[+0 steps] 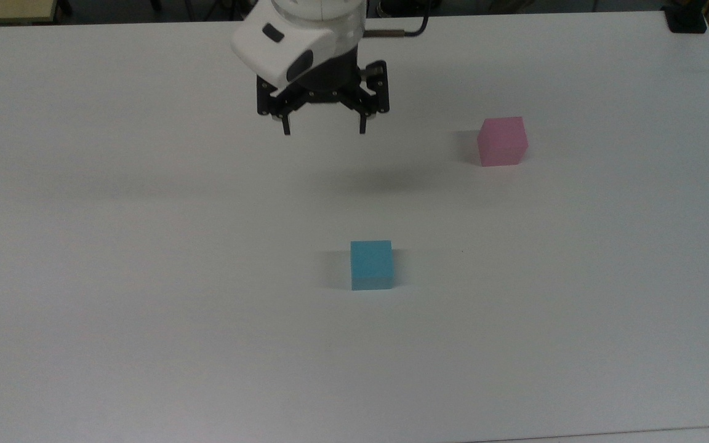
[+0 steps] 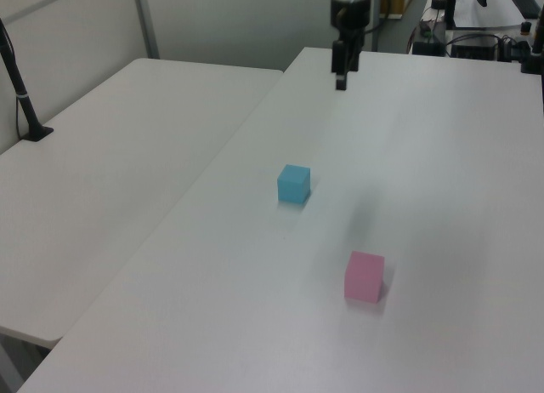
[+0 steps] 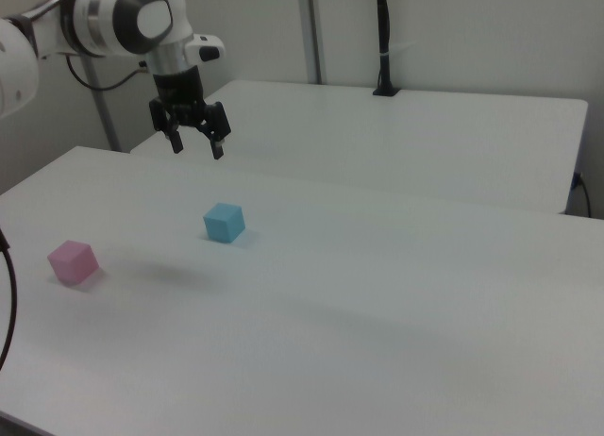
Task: Put blue cube on pink cube
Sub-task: 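Move the open gripper over the light-blue cube and lower it, then close the gripper on the light-blue cube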
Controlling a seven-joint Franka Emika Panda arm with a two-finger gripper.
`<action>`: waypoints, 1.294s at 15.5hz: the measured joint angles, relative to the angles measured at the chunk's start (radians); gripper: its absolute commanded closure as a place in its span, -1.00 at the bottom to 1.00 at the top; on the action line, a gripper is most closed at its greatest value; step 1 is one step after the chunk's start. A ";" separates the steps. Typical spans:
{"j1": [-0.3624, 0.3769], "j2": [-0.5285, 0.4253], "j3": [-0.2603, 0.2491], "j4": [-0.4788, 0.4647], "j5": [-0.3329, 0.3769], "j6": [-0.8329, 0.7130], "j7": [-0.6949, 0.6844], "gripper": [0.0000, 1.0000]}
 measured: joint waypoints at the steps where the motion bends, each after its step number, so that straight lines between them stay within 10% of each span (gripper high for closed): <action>1: 0.010 0.034 0.001 0.006 0.000 0.042 0.009 -1.00; 20: 0.056 0.345 0.026 0.009 -0.019 0.385 0.107 -1.00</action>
